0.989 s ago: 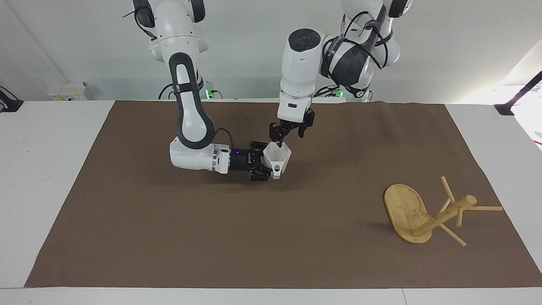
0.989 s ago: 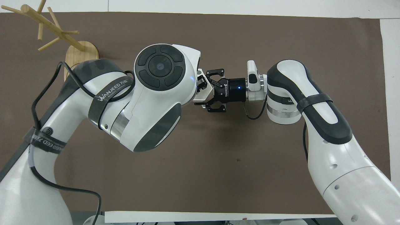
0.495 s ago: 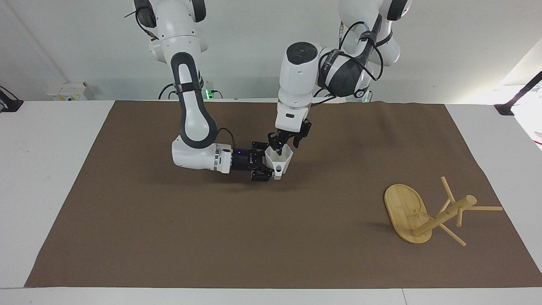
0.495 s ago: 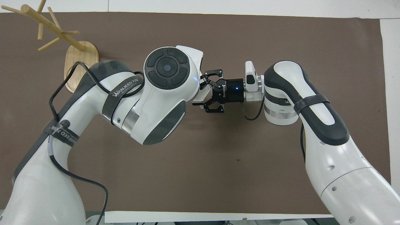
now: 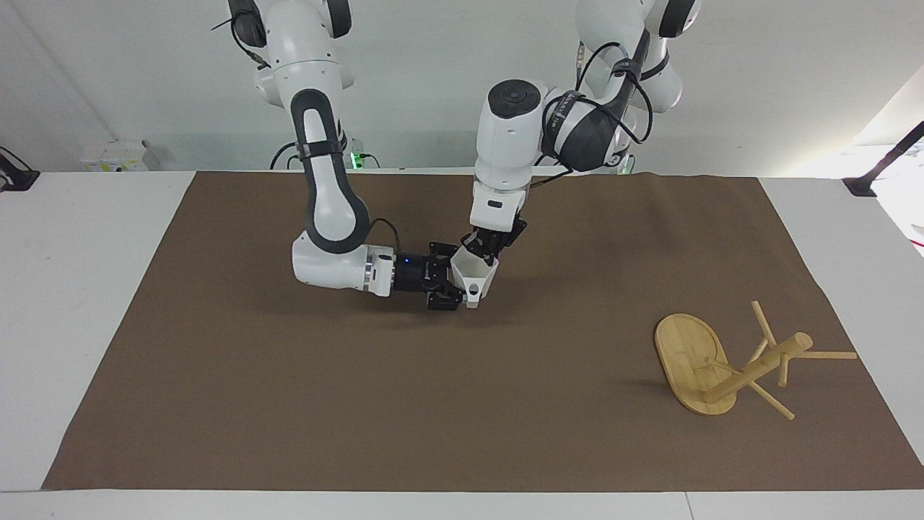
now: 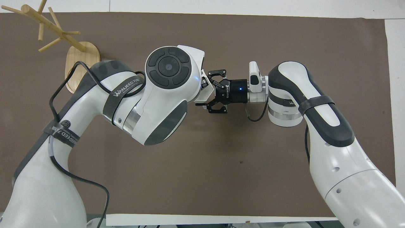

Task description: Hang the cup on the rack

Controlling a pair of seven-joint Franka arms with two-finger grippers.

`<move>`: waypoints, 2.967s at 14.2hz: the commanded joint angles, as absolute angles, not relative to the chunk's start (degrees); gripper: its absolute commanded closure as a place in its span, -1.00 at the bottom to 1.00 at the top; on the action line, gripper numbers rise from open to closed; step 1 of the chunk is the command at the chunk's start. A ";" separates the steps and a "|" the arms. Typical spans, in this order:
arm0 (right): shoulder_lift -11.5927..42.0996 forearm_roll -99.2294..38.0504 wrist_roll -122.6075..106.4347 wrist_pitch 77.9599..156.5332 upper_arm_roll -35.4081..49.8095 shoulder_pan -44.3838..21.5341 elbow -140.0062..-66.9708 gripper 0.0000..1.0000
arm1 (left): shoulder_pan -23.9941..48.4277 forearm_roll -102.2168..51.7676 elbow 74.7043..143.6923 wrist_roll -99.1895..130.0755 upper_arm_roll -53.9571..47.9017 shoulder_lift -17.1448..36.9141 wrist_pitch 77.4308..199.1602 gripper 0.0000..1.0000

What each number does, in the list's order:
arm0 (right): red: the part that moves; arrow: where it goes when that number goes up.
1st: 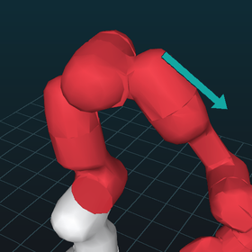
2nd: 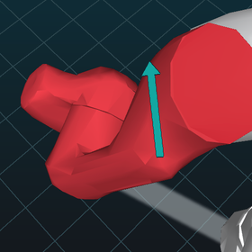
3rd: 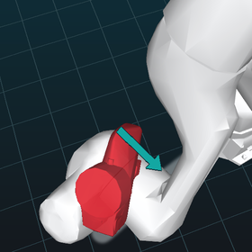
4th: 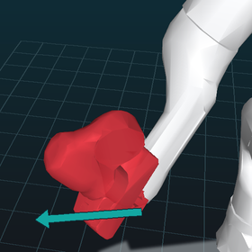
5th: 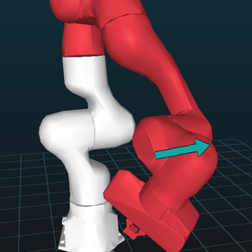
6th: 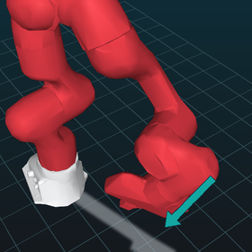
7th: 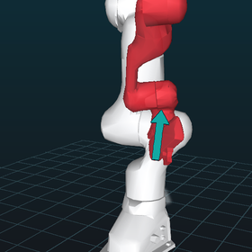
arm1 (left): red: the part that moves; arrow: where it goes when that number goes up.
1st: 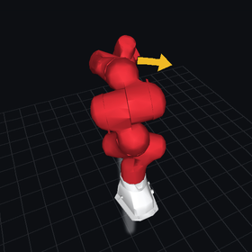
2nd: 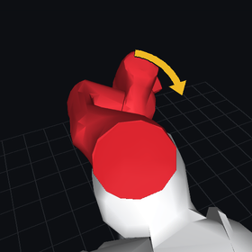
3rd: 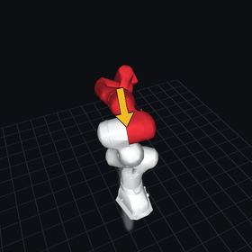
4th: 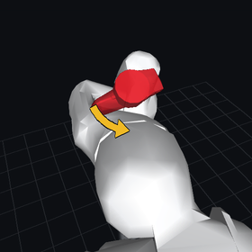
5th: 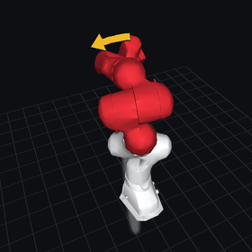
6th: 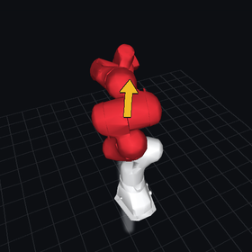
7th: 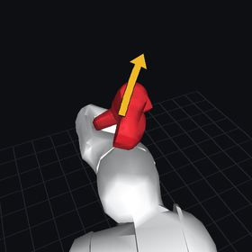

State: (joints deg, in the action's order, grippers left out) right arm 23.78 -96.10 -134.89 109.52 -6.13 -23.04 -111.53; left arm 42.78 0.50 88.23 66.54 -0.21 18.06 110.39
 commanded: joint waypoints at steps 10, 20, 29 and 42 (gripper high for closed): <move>19.79 -74.58 -133.95 105.63 -7.21 -6.00 -111.36 -0.98 | 33.94 4.39 103.83 71.28 0.88 4.17 122.72 1.00; 9.67 -25.49 -101.98 116.63 -7.29 -1.42 -108.90 -0.98 | 21.72 4.57 136.23 68.38 0.62 0.59 189.00 1.00; 6.08 -7.24 -55.28 98.12 -7.47 2.99 -95.02 -0.98 | 12.14 9.66 133.59 68.73 0.35 9.23 200.13 1.00; -1.05 1.14 -5.80 73.56 -6.77 1.58 -84.81 -0.98 | 4.66 11.43 133.77 69.78 0.35 13.01 199.60 0.14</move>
State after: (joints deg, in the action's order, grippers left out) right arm -0.62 -0.61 -7.01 73.50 -6.82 1.64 -83.88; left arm 6.17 10.09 134.41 68.64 1.04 12.82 199.35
